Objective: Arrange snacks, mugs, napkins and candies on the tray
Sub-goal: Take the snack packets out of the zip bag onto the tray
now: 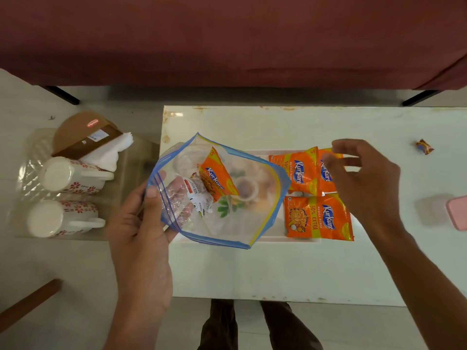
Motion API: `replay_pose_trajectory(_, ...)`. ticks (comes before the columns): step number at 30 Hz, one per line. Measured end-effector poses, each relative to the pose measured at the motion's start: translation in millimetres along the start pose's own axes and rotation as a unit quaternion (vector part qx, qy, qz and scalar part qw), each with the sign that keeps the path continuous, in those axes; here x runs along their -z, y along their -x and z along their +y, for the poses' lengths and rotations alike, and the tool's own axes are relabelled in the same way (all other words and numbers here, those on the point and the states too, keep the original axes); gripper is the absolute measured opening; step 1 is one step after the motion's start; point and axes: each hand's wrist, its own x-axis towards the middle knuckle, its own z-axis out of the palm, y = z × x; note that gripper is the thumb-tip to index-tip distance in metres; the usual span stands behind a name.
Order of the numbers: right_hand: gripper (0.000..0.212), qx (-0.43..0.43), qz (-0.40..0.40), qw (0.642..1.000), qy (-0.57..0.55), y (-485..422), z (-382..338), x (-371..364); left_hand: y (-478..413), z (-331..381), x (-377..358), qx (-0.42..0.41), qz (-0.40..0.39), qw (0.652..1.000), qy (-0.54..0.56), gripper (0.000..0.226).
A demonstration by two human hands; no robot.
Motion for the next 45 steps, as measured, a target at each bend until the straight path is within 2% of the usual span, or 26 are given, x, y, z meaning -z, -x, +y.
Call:
replay_pose_trajectory(4, 0.006, 0.077, 0.012, 0.989, -0.122, 34.4, -69.2, 18.6, 3.7, 1.8, -0.8, -0.003, -0.009, 1.000, 0.010, 0.033)
replay_pose_trajectory(7, 0.006, 0.126, -0.053, 0.979, -0.150, 55.2, -104.7, 12.1, 7.8, 2.7, 0.6, 0.001, -0.021, 1.000, 0.013, 0.027)
replay_pose_trajectory(9, 0.008, 0.140, -0.116, 0.979, -0.091, 61.8, -115.7, -2.8, 11.6, 3.8, 2.3, 0.004, -0.027, 1.000, 0.013, 0.027)
replay_pose_trajectory(11, 0.023, 0.148, -0.191, 0.969, 0.054, 62.4, -118.7, -23.0, 15.8, 5.1, 2.9, 0.005, -0.033, 0.999, 0.016, 0.027)
replay_pose_trajectory(13, 0.036, 0.149, -0.248, 0.933, 0.215, 60.2, -115.3, -45.5, 19.9, 5.6, 3.8, 0.010, -0.033, 0.999, 0.021, 0.026)
replay_pose_trajectory(14, 0.039, 0.138, -0.270, 0.919, 0.254, 59.2, -114.0, -55.3, 22.0, 5.3, 4.4, 0.014, -0.036, 0.999, 0.024, 0.026)
replay_pose_trajectory(21, 0.051, 0.056, -0.324, 0.902, 0.280, 44.1, -99.6, -105.6, 36.1, 0.0, 7.9, 0.034, -0.058, 0.998, 0.019, 0.025)
replay_pose_trajectory(24, 0.040, 0.016, -0.329, 0.908, 0.257, 43.6, -91.9, -121.5, 40.2, 0.0, 10.8, 0.035, -0.075, 0.996, 0.026, 0.025)
replay_pose_trajectory(28, 0.015, 0.027, -0.319, 0.917, 0.239, 49.6, -84.7, -137.5, 39.4, -0.2, 15.4, 0.032, -0.076, 0.996, 0.017, 0.025)
replay_pose_trajectory(31, 0.031, 0.034, -0.294, 0.932, 0.210, 57.6, -85.6, -141.5, 34.6, -0.4, 20.4, 0.028, -0.070, 0.997, 0.010, 0.025)
replay_pose_trajectory(34, 0.027, 0.063, -0.261, 0.941, 0.207, 66.3, -95.7, -137.5, 30.2, 0.6, 25.3, 0.021, -0.067, 0.998, 0.003, 0.024)
replay_pose_trajectory(38, 0.037, 0.137, -0.231, 0.934, 0.234, 76.7, -119.6, -113.8, 23.3, 3.3, 29.2, 0.018, -0.067, 0.998, 0.011, 0.025)
replay_pose_trajectory(41, 0.037, 0.179, -0.201, 0.933, 0.239, 87.1, -137.1, -85.8, 16.5, 4.6, 30.3, 0.023, -0.063, 0.998, 0.018, 0.023)
replay_pose_trajectory(43, 0.038, 0.201, -0.186, 0.939, 0.207, 91.4, -143.4, -62.4, 12.7, 5.5, 29.9, 0.033, -0.062, 0.997, 0.032, 0.023)
replay_pose_trajectory(45, 0.039, 0.186, -0.211, 0.950, 0.134, 99.3, -148.7, -31.5, 9.4, 6.3, 30.2, 0.044, -0.061, 0.996, 0.050, 0.024)
